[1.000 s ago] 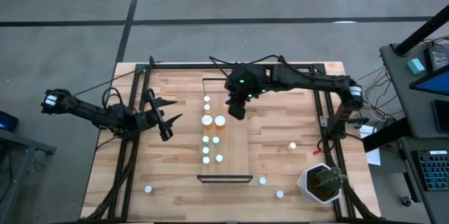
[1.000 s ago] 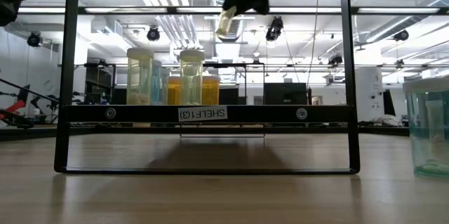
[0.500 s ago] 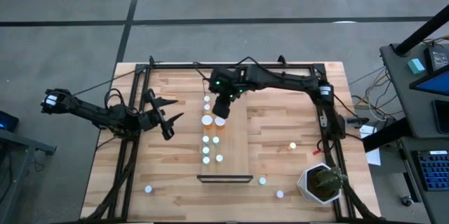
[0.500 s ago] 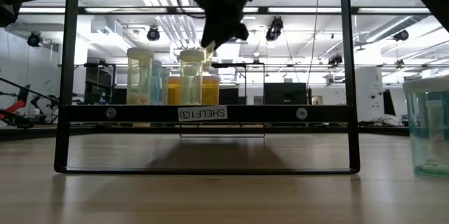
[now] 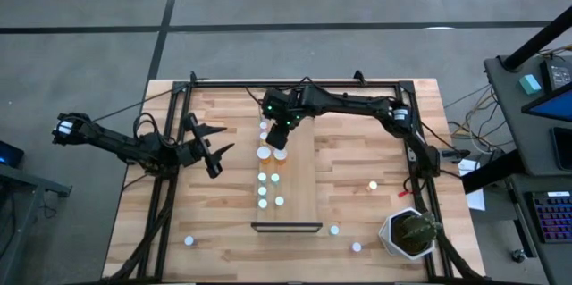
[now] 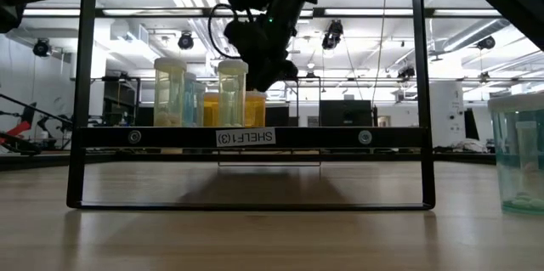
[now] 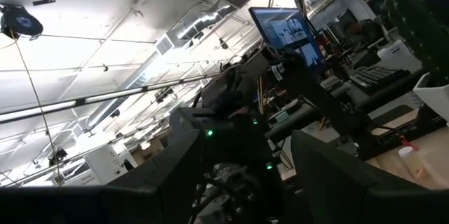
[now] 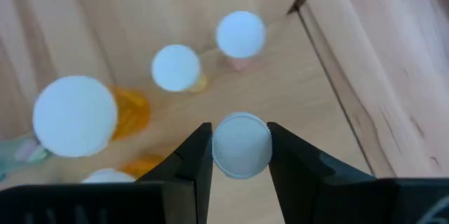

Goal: Pick and place medicine bottles onto shelf by color
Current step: Put the yellow pill bottle aligned with the other yellow pill bottles on the shelf

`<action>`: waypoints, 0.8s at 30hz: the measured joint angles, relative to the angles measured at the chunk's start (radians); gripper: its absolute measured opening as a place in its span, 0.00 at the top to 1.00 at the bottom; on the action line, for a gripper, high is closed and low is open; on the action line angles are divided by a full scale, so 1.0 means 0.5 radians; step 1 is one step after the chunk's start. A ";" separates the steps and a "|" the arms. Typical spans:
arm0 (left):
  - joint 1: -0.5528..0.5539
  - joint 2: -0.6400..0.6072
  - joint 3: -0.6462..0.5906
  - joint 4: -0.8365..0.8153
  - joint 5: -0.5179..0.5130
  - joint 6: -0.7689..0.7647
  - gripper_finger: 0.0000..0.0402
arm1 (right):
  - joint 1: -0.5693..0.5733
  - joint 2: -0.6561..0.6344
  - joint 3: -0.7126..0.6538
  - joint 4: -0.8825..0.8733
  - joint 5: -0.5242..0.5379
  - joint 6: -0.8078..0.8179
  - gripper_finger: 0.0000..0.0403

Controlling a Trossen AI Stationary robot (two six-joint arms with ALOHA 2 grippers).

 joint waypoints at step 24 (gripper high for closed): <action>0.002 0.002 0.000 0.006 0.000 0.001 0.49 | 0.123 0.011 -0.058 0.033 0.201 0.185 0.73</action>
